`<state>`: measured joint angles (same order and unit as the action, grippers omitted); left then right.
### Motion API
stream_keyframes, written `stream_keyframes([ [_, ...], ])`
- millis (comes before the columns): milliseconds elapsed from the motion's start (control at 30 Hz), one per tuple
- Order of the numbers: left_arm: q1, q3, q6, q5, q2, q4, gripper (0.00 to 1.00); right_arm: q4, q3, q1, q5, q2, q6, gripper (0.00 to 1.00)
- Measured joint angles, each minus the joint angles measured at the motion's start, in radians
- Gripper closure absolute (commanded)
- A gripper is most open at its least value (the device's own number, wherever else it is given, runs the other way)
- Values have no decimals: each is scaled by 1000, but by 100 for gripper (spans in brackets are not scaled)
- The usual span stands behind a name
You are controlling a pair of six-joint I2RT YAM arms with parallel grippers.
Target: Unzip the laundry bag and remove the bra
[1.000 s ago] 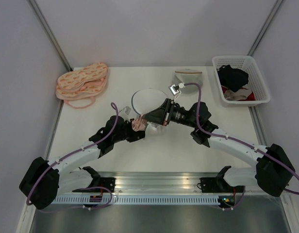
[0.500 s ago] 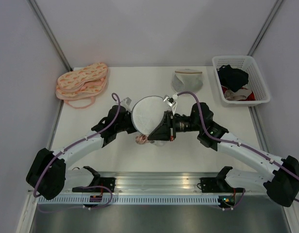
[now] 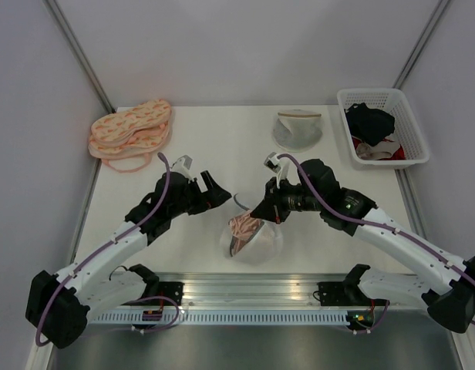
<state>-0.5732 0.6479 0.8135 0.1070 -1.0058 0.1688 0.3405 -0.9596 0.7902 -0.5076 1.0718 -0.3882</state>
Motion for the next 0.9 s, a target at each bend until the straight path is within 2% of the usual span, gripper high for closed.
stream_keyframes([
  [100,1,-7,0,-25,56,23,0,68,-10,0,92,0,45,100],
  [233,1,-21,0,-21,76,15,0,120,-10,0,138,-1,92,100],
  [500,1,-47,-1,44,5,-38,0,114,7,0,141,-51,151,99],
  [733,1,-121,-5,29,97,-103,0,51,43,0,108,-80,143,100],
  [900,1,-135,-77,37,123,-245,0,54,40,0,82,-47,151,99],
])
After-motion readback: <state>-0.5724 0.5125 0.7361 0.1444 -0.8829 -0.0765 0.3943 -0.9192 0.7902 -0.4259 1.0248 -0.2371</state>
